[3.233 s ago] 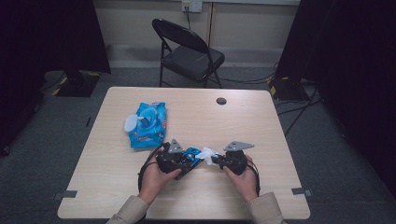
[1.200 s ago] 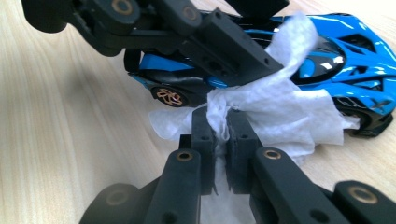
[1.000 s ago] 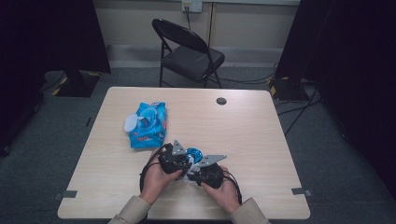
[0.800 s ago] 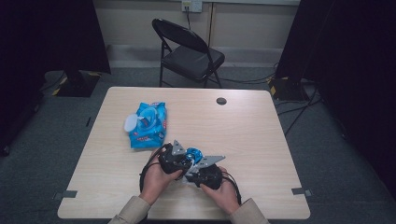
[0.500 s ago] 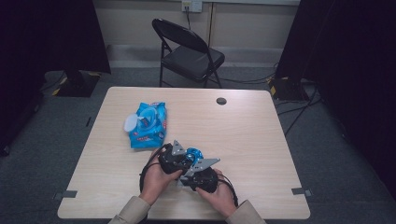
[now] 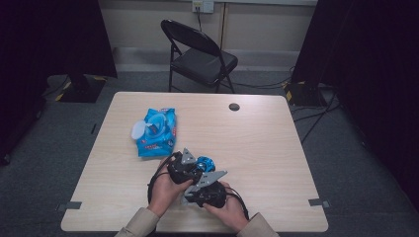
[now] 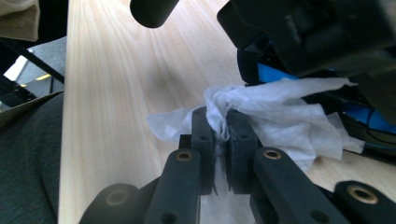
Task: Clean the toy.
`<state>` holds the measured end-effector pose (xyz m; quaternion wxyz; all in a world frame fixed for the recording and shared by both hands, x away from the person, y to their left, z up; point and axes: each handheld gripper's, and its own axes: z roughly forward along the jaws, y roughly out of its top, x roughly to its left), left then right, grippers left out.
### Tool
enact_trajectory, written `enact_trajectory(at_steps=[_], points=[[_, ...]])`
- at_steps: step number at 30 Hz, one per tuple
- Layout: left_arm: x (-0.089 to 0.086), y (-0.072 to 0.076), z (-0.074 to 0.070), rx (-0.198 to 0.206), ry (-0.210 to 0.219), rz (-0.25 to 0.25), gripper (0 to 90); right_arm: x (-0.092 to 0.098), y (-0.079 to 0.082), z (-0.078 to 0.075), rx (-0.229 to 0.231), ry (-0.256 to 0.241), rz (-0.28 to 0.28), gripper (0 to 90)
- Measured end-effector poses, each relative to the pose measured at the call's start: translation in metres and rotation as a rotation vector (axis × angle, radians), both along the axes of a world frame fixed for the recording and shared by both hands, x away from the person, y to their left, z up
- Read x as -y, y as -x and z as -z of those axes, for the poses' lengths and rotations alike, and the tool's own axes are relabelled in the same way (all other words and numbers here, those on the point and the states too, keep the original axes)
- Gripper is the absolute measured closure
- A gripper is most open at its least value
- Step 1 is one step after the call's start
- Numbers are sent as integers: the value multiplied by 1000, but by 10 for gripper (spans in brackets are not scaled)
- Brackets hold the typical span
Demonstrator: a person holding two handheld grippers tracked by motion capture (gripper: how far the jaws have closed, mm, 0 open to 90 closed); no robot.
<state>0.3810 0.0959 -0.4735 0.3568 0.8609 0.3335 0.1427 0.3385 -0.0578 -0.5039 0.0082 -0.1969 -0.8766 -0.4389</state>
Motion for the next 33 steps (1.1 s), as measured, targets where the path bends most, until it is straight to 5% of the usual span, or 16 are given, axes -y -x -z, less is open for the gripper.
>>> enact_trajectory(at_steps=[7, 12, 23, 30, 33], points=[[0, 0, 0, -1, 6, -3, 479, 19, -11, -12, -33, -30, 18, 844], [0, 0, 0, 2, 1, -4, 479, 45, -26, -16, -61, -45, 88, 844], [1, 0, -1, 1, -7, -7, 479, 97, -46, -23, -47, -61, 278, 844], [1, 0, 0, -1, 3, -10, 479, 112, -54, -16, -40, -92, 396, 844], [1, 1, 0, 1, 2, -11, 478, 108, -55, -9, -22, -60, 425, 845]])
